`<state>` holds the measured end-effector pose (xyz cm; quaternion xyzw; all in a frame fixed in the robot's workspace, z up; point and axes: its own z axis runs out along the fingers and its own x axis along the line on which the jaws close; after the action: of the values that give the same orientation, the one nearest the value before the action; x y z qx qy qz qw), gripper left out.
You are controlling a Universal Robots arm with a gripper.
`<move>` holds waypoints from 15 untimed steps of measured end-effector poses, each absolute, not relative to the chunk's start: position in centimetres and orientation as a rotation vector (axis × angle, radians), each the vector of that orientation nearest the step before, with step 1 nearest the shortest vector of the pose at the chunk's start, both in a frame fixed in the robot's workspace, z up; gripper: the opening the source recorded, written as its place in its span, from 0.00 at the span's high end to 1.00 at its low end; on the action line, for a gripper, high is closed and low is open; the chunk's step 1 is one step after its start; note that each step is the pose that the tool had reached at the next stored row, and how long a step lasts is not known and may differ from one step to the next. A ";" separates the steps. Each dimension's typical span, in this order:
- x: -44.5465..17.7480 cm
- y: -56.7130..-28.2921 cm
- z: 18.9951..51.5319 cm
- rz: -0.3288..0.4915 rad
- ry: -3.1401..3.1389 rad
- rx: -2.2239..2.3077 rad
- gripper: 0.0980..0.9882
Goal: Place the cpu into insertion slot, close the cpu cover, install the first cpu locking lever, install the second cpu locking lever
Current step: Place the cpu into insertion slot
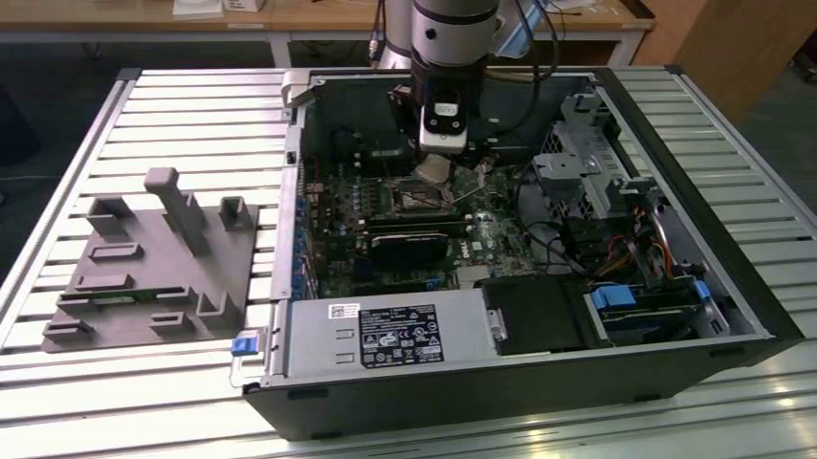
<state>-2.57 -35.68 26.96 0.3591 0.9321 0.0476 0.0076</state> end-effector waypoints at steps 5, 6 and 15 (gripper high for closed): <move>-2.6 -35.7 26.9 0.147 2.855 1.254 0.50; -2.6 -35.7 26.9 0.147 2.843 1.279 0.50; -2.6 -35.7 26.8 0.144 2.722 1.505 0.50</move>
<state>-2.57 -35.68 26.75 0.4834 0.8741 0.0461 0.0140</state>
